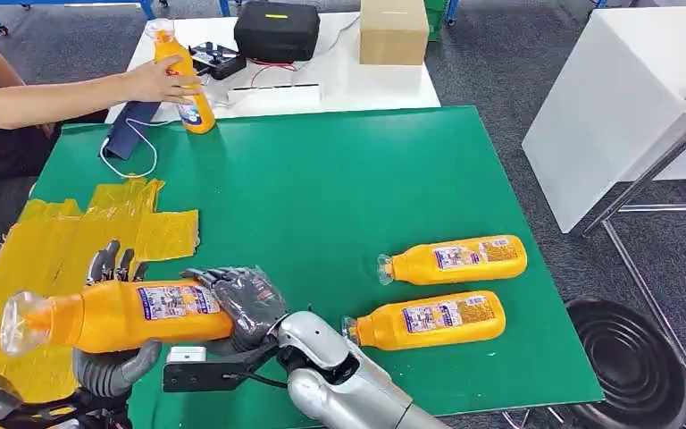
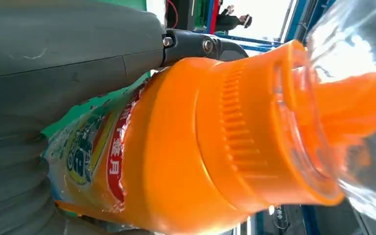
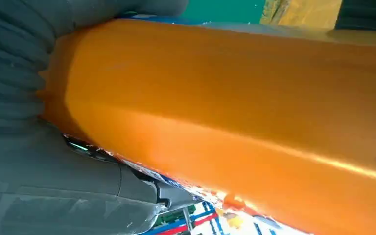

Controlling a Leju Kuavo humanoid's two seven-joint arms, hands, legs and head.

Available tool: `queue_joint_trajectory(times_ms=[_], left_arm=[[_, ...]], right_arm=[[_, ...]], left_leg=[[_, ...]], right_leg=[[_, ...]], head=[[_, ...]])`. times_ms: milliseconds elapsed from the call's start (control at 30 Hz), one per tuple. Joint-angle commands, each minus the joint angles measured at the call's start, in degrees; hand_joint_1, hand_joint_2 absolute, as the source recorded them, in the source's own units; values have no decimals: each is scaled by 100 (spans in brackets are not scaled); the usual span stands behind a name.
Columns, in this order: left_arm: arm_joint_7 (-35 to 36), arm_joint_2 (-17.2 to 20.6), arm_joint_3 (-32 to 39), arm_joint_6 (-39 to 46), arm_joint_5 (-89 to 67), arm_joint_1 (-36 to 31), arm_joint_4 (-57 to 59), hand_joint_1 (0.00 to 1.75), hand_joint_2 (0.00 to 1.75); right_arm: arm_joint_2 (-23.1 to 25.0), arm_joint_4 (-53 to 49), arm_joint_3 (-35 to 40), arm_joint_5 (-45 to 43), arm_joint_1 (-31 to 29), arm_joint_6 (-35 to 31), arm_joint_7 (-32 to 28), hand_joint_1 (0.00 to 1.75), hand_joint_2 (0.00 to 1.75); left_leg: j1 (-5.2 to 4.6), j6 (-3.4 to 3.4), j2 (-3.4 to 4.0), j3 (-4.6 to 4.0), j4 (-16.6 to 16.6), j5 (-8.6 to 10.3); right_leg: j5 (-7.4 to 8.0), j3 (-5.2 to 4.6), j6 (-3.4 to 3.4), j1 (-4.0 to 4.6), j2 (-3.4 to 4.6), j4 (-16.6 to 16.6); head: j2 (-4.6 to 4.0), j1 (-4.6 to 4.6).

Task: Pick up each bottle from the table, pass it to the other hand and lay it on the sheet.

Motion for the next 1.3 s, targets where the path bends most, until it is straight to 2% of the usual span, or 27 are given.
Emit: queue_joint_trajectory(times_ms=[33, 67, 100, 933, 967, 1000, 1067, 1100, 1200, 1233, 1300], left_arm=[[57, -2, -182, -27, -40, -106, 89, 0, 175], [73, -29, -22, -60, 142, -68, 120, 0, 175], [-4, -128, 262, -288, 420, 69, 67, 175, 175], [-208, -268, 371, -611, 407, 147, 72, 175, 175], [-245, -306, 361, -574, 349, 178, 46, 175, 175], [-278, -340, 343, -553, 290, 224, 13, 175, 175], [-362, -349, 362, -516, 240, 334, -30, 175, 175], [-421, -291, 456, -517, 266, 391, -36, 175, 175], [-790, 115, 1426, -923, 595, 418, 256, 175, 175], [-902, 207, 2063, -1329, 592, 244, 533, 175, 175], [-958, 199, 2817, -1703, 291, -73, 767, 175, 175]], right_arm=[[-71, 226, 404, 34, -126, 45, -23, 175, 175], [-38, 254, 715, -3, -27, 152, -127, 175, 175], [-31, 372, 980, -43, -33, 62, -82, 175, 175], [-271, 265, 452, 111, 44, -188, -14, 175, 175], [-316, 179, 393, 175, 109, -296, -6, 126, 175], [-367, 36, 318, 219, 196, -424, -21, 0, 175], [-439, -249, 200, 261, 287, -495, -46, 0, 175], [-400, -335, 161, 255, 257, -489, -45, 0, 0], [221, -83, 96, 91, -340, -556, -76, 0, 0], [221, -153, 469, -479, -853, -744, 267, 0, 0], [221, -123, 829, -1118, -1487, -1099, 581, 0, 0]], left_leg=[[5, -3, -10, 18, -1, -5], [4, -2, -11, 15, -2, -4], [3, -2, -9, 14, -3, -3], [3, -2, -14, 17, -6, -1], [3, -2, -12, 12, -6, 1], [11, -5, -21, 35, -2, -9], [7, -2, -20, 23, -6, -4], [2, 0, -14, 17, -5, -2], [5, -5, 18, 20, 5, -15], [1, -6, 38, 9, 4, -11], [3, -10, 45, 3, 7, -8]], right_leg=[[-6, 21, 1, 4, -5, -5], [-5, 19, 1, 3, -6, -5], [-4, 18, 1, 2, -5, -5], [-4, 21, 1, 3, -10, -10], [-2, 15, 0, 2, -8, -9], [-11, 42, 0, 10, -13, -12], [-7, 29, 2, 6, -14, -13], [-5, 20, 2, 1, -11, -9], [-7, 15, -1, 4, 25, 3], [0, -5, -4, 0, 42, 8], [2, -12, -7, 1, 48, 15]], head=[[0, 0], [0, 2], [0, 0], [0, 2], [0, 0], [0, 0], [0, 0], [0, -2], [0, 2], [0, 2], [0, 4]])
